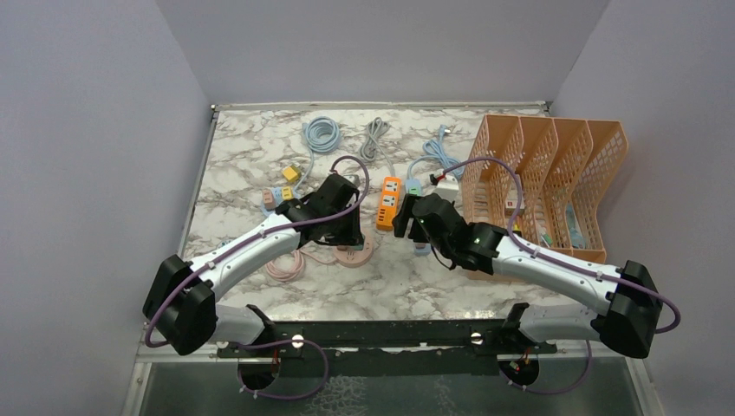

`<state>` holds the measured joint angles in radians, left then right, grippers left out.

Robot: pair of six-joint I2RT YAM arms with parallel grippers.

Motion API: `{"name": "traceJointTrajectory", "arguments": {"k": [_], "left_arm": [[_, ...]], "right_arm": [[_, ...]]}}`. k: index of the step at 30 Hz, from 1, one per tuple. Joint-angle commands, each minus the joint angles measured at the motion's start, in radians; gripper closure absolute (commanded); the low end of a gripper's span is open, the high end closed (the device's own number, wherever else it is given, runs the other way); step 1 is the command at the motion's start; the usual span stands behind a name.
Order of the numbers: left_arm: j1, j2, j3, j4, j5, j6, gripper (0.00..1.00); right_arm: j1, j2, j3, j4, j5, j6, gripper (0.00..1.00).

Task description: Insert the plug

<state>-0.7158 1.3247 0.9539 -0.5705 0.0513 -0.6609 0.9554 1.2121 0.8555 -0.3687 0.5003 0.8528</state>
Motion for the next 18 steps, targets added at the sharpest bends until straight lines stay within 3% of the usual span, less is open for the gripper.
{"name": "traceJointTrajectory", "arguments": {"k": [1, 8, 18], "left_arm": [[-0.026, 0.035, 0.052, -0.013, -0.089, -0.042, 1.00], [-0.040, 0.116, 0.105, -0.068, -0.136, -0.028, 1.00], [-0.043, 0.179, 0.093, -0.085, -0.094, -0.005, 1.00]], "right_arm": [[-0.017, -0.019, 0.000, -0.038, 0.024, 0.085, 0.31], [-0.027, -0.029, -0.023, -0.054, 0.053, 0.111, 0.31], [-0.027, 0.002, -0.007, -0.086, 0.072, 0.114, 0.32]]}}
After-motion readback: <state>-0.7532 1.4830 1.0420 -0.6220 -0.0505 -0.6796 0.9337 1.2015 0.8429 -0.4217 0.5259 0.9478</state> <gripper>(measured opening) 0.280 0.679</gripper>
